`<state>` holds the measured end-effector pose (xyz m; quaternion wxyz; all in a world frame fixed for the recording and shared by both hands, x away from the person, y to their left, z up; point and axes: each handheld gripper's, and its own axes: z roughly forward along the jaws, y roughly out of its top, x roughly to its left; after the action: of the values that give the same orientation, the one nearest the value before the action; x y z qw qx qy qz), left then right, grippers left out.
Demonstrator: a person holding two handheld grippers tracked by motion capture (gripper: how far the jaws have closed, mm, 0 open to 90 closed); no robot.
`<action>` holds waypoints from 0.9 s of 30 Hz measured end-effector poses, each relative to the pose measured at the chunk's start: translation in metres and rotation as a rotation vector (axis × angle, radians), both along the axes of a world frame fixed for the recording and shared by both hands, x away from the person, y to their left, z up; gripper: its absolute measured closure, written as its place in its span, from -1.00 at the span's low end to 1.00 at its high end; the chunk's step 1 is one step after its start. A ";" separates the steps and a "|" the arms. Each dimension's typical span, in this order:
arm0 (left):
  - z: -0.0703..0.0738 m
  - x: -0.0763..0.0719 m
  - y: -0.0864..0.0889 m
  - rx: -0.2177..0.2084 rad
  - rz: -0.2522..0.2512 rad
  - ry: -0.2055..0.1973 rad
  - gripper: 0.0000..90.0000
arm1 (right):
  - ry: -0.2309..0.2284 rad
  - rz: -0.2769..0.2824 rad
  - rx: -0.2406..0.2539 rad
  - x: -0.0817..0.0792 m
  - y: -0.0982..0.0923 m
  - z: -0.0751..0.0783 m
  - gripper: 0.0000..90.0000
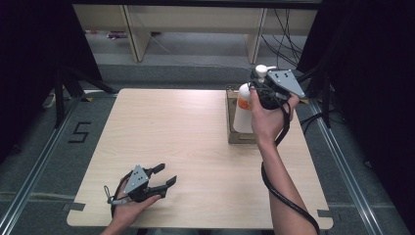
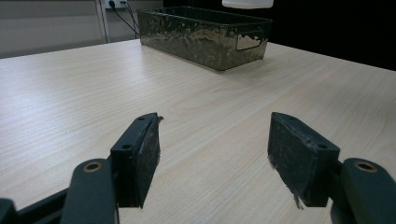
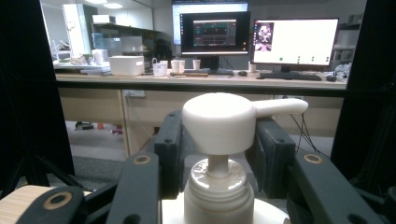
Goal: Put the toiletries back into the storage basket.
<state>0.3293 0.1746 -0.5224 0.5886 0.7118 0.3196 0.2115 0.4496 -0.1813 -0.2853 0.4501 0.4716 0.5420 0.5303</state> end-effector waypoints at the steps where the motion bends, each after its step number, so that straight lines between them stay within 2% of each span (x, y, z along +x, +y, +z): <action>1: 0.000 0.000 0.000 0.002 0.000 0.000 -0.25 | -0.001 0.000 -0.003 0.001 0.000 0.000 0.34; 5: 0.000 0.000 0.000 -0.003 -0.003 -0.004 -0.25 | 0.016 -0.002 0.004 0.003 0.002 -0.001 0.34; 7: 0.000 0.000 0.000 -0.005 -0.004 -0.004 -0.25 | 0.007 -0.001 -0.013 0.006 0.001 -0.002 0.34; 9: 0.000 0.000 0.000 0.006 0.001 0.002 -0.25 | 0.013 -0.001 -0.011 0.007 0.002 -0.002 0.34; 12: 0.000 0.001 0.000 -0.006 -0.004 -0.003 -0.25 | 0.018 0.000 -0.008 0.009 0.003 -0.004 0.34; 24: 0.000 0.001 0.000 -0.007 -0.005 -0.003 -0.25 | 0.028 0.000 -0.007 0.014 0.006 -0.006 0.33; 25: 0.000 0.000 0.000 0.003 0.000 0.001 -0.25 | 0.029 0.001 -0.007 0.014 0.007 -0.007 0.34; 27: 0.000 0.001 0.000 -0.006 -0.006 -0.004 -0.25 | 0.034 -0.001 -0.006 0.015 0.007 -0.008 0.33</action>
<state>0.3301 0.1744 -0.5228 0.5920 0.7105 0.3171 0.2101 0.4647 -0.1739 -0.2930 0.4424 0.4793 0.5509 0.5206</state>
